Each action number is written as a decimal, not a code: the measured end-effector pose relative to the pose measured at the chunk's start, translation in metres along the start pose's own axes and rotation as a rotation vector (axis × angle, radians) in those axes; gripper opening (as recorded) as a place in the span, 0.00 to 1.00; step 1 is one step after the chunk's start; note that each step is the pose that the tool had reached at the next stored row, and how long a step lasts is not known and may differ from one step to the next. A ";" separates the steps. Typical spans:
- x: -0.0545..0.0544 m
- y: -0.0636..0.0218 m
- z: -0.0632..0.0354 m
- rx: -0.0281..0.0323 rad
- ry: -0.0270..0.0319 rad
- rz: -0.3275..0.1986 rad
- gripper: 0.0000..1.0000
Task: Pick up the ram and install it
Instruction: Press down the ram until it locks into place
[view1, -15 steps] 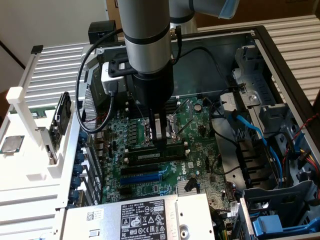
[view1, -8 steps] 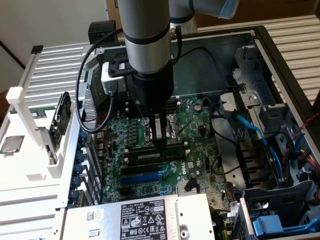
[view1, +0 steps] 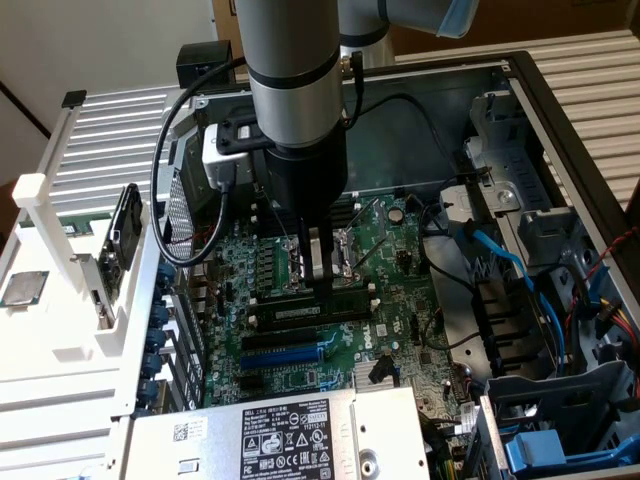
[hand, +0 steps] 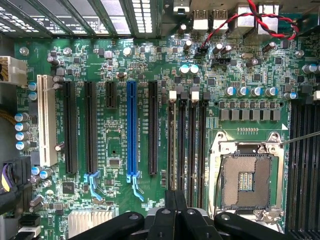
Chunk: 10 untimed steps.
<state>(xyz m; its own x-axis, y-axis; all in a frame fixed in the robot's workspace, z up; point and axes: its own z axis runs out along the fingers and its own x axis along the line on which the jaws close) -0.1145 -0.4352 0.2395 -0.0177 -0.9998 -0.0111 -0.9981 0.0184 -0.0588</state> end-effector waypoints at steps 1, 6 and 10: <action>0.000 0.0000 0.0000 0.0000 0.0000 0.000 0.10; 0.000 0.0001 -0.0001 -0.0122 0.0007 0.003 0.10; 0.000 0.0001 -0.0001 -0.0411 0.0014 0.004 0.10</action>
<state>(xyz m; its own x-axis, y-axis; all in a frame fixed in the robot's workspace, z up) -0.1146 -0.4352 0.2396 -0.0223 -0.9997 -0.0099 -0.9996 0.0224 -0.0177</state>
